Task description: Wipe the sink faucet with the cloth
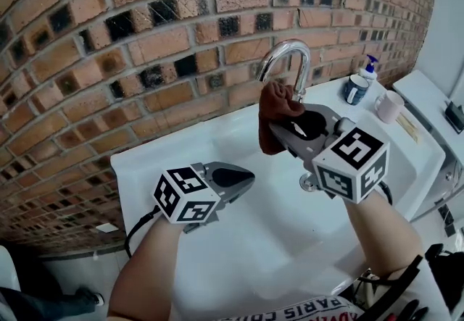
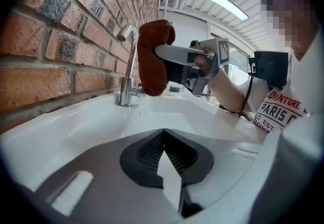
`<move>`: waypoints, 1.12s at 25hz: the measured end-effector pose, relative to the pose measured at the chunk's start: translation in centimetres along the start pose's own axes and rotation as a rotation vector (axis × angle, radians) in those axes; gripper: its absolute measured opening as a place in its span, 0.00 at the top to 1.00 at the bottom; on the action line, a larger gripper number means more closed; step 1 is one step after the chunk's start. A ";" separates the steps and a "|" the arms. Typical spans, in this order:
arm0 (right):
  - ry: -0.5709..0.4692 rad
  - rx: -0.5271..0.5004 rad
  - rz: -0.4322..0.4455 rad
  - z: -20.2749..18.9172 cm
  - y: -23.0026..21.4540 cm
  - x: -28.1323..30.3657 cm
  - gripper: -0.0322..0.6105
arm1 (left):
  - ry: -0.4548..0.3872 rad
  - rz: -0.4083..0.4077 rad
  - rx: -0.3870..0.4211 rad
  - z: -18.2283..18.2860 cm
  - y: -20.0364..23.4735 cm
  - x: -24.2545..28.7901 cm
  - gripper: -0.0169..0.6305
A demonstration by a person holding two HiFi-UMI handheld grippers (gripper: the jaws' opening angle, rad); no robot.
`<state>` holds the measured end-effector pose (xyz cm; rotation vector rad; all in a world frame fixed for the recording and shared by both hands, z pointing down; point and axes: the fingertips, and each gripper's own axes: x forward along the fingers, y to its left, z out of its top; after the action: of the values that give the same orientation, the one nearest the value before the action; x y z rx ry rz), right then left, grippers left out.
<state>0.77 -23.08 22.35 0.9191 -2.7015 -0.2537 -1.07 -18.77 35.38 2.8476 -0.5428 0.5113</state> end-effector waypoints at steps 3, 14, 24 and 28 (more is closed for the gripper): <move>0.036 0.027 0.042 -1.7 2.1 -0.2 0.81 | 0.000 0.001 0.001 0.1 0.0 -0.1 0.97; 0.175 0.114 0.140 -10.3 4.0 1.5 0.81 | 0.000 -0.002 0.001 0.1 -0.1 -0.1 0.97; 0.242 0.121 0.196 -13.0 4.6 2.1 0.82 | -0.001 0.000 0.001 0.1 0.0 -0.1 0.97; 0.242 0.116 0.208 -13.0 5.0 2.1 0.82 | -0.002 -0.001 0.001 0.1 0.0 -0.1 0.97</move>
<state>0.38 -21.49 36.31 0.6433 -2.5791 0.0550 -1.10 -18.74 35.26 2.8494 -0.5415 0.5087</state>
